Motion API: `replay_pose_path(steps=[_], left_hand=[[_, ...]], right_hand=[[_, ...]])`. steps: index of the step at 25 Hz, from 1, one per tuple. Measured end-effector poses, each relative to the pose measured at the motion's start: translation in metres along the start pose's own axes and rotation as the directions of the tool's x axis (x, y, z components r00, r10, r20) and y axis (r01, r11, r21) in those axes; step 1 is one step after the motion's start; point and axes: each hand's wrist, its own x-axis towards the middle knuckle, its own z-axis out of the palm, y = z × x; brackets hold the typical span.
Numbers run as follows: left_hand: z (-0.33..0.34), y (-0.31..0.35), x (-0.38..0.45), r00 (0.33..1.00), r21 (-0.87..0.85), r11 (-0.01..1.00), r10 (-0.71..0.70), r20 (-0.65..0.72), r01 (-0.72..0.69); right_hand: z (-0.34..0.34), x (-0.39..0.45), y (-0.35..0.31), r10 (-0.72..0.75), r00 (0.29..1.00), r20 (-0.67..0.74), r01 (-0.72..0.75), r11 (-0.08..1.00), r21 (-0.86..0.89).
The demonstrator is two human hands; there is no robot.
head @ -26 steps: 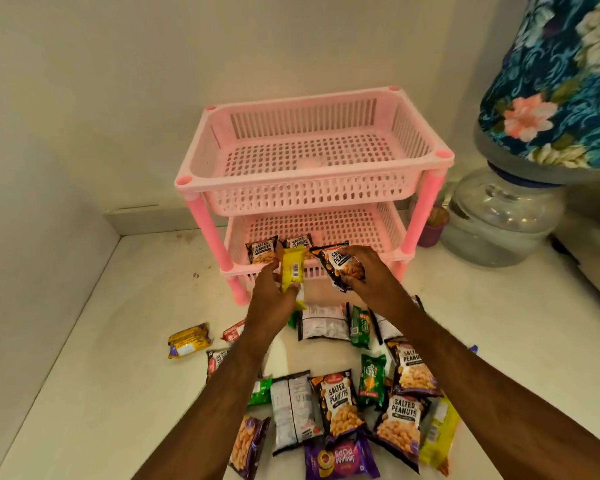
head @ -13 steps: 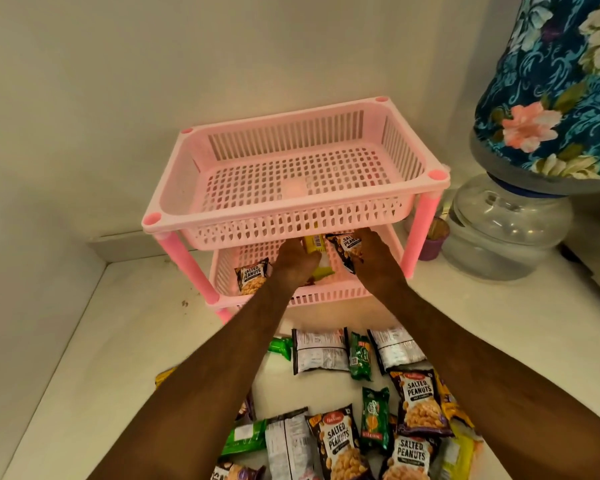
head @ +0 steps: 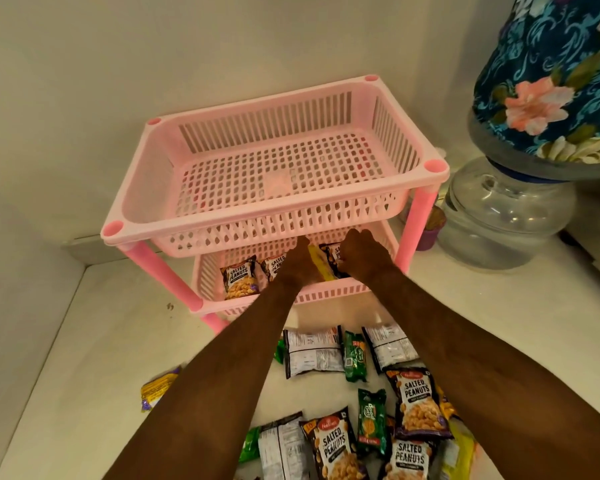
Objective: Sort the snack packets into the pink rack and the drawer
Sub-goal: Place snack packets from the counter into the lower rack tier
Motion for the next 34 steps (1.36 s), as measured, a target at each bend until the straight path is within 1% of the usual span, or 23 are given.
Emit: replay_pose_path(steps=[2,3,6,8,10,11,12,13,15,17,19,24,26,30,32,34], left_hand=[[0.001,-0.001,0.001,1.000,0.176,0.984,0.022,0.018,-0.025],[0.002,0.000,0.002,1.000,0.231,0.973,0.028,0.012,-0.030],[-0.002,0.005,0.003,0.998,0.310,0.949,0.064,0.005,-0.062],[-0.006,0.007,0.001,0.994,0.318,0.943,0.107,-0.001,-0.101],[-0.011,0.008,-0.006,0.992,0.248,0.963,0.119,-0.052,-0.103],[-0.013,0.007,-0.013,0.987,0.189,0.976,0.124,-0.099,-0.104],[-0.015,0.004,-0.022,0.979,0.127,0.984,0.142,-0.149,-0.124],[-0.016,-0.002,-0.033,0.963,0.092,0.982,0.183,-0.197,-0.167],[-0.015,-0.018,-0.058,0.908,0.087,0.962,0.272,-0.319,-0.258],[-0.011,-0.037,-0.085,0.841,0.070,0.954,0.289,-0.456,-0.291],[-0.005,-0.052,-0.107,0.800,0.058,0.953,0.281,-0.531,-0.296],[0.002,-0.108,-0.155,0.771,0.023,0.970,0.208,-0.602,-0.243],[0.002,-0.133,-0.170,0.770,0.045,0.977,0.190,-0.608,-0.206],[-0.010,-0.195,-0.190,0.785,0.143,0.989,0.122,-0.608,-0.043],[-0.019,-0.226,-0.196,0.809,0.169,0.983,0.042,-0.586,0.072],[-0.028,-0.251,-0.202,0.834,0.177,0.966,-0.064,-0.547,0.190]], right_hand=[[-0.003,0.001,-0.003,-0.043,0.999,0.028,0.047,0.985,-0.168],[-0.004,0.001,-0.004,-0.047,0.997,0.064,0.059,0.979,-0.195],[-0.008,0.000,-0.002,-0.021,0.984,0.178,0.043,0.992,-0.120],[-0.012,-0.001,-0.003,-0.022,0.977,0.214,0.044,0.994,-0.097],[-0.015,-0.008,-0.007,-0.027,0.990,0.142,0.035,0.998,-0.059],[-0.013,-0.013,-0.008,-0.048,0.996,0.071,0.047,0.999,0.011],[-0.010,-0.021,-0.007,-0.088,0.996,-0.014,0.089,0.990,0.111],[-0.005,-0.032,-0.006,-0.145,0.983,-0.111,0.166,0.963,0.213],[0.006,-0.058,-0.005,-0.244,0.934,-0.260,0.323,0.886,0.331],[0.021,-0.078,-0.008,-0.291,0.909,-0.297,0.390,0.844,0.368],[0.037,-0.092,-0.013,-0.293,0.918,-0.268,0.381,0.837,0.393],[0.076,-0.125,-0.038,-0.324,0.932,-0.164,0.363,0.832,0.418],[0.088,-0.134,-0.050,-0.351,0.928,-0.124,0.369,0.820,0.438],[0.107,-0.145,-0.093,-0.409,0.912,0.030,0.349,0.813,0.467],[0.120,-0.152,-0.118,-0.421,0.897,0.134,0.317,0.825,0.467],[0.135,-0.160,-0.141,-0.379,0.896,0.232,0.237,0.849,0.472]])
